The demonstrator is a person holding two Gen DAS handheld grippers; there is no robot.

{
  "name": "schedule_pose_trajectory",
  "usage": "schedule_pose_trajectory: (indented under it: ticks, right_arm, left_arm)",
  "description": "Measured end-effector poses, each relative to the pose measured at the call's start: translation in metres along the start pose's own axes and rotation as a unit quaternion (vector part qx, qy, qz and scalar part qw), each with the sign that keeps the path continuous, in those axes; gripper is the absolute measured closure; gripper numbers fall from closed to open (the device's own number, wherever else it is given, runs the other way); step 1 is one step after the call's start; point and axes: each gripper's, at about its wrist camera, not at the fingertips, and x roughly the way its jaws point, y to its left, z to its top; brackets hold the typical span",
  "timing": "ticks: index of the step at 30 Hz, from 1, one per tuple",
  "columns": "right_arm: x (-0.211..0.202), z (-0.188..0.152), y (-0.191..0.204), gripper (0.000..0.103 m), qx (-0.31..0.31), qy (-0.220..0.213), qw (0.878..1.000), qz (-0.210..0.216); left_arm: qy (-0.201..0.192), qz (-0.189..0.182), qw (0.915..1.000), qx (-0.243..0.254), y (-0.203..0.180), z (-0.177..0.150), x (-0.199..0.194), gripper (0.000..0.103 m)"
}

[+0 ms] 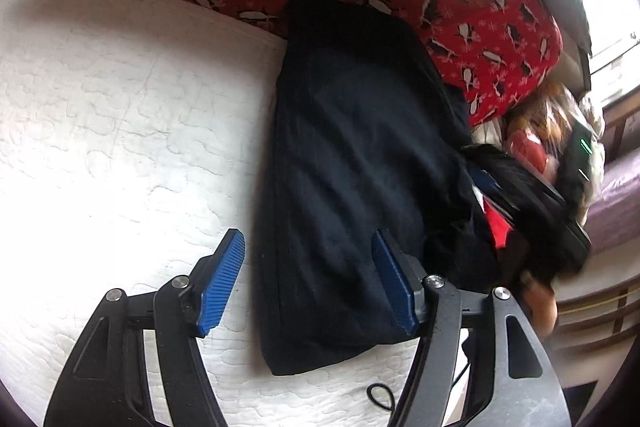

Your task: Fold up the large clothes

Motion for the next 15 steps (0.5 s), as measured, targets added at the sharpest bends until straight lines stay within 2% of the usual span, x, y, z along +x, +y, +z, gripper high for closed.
schedule_pose_trajectory:
  ticks: [1,2,3,4,5,6,7,9,10,11,12,13,14,15]
  right_arm:
    - [0.011,0.0,0.004,0.096,-0.02,0.021,1.0,-0.011]
    - [0.007,0.0,0.013,0.096,-0.042,-0.005,0.999,-0.011]
    - [0.007,0.0,0.013,0.098,-0.042,-0.005,0.999,-0.011]
    - [-0.009,-0.001,0.013,0.098,-0.037,-0.042,0.998,0.019]
    - [-0.03,0.0,-0.004,0.099,0.011,-0.08,0.995,0.057]
    - [-0.03,0.0,-0.004,0.1,0.011,-0.08,0.995,0.057]
    - [-0.033,0.002,-0.019,0.102,0.048,-0.09,0.993,0.064]
    - [-0.021,0.002,-0.055,0.103,0.116,-0.078,0.989,0.055]
    - [-0.002,0.005,-0.071,0.103,0.152,-0.047,0.986,0.046]
    - [0.012,0.002,-0.082,0.103,0.165,-0.016,0.986,0.034]
    - [0.02,-0.001,-0.086,0.103,0.16,0.004,0.987,-0.013]
    - [0.015,-0.002,-0.086,0.103,0.156,-0.002,0.987,-0.027]
    - [0.004,-0.007,-0.088,0.103,0.162,-0.018,0.987,-0.001]
    - [-0.01,-0.013,-0.093,0.096,0.171,-0.031,0.984,0.034]
  left_arm:
    - [0.0,0.002,1.0,0.007,-0.001,0.0,0.0,0.038]
    - [-0.001,0.003,0.9999,0.013,-0.002,-0.001,0.0,0.038]
    - [-0.005,0.004,0.9998,0.02,-0.001,-0.003,-0.002,0.038]
    - [-0.008,0.007,0.9997,0.024,-0.001,-0.004,-0.002,0.038]
    - [-0.009,0.012,0.9995,0.027,-0.001,-0.005,0.0,0.038]
    - [-0.006,0.014,0.9994,0.031,-0.002,-0.007,0.004,0.037]
    - [-0.001,0.012,0.9994,0.034,-0.003,-0.009,0.008,0.036]
    - [0.014,0.008,0.9993,0.034,-0.006,-0.015,0.019,0.035]
    - [0.023,0.008,0.9989,0.04,-0.009,-0.019,0.024,0.035]
    - [0.028,0.016,0.9983,0.048,-0.012,-0.023,0.027,0.036]
    - [0.026,0.024,0.9976,0.06,-0.014,-0.027,0.027,0.036]
    - [0.024,0.031,0.9967,0.071,-0.016,-0.029,0.026,0.035]
    - [0.021,0.038,0.9959,0.079,-0.018,-0.031,0.026,0.035]
    - [0.018,0.04,0.9955,0.083,-0.02,-0.031,0.026,0.035]
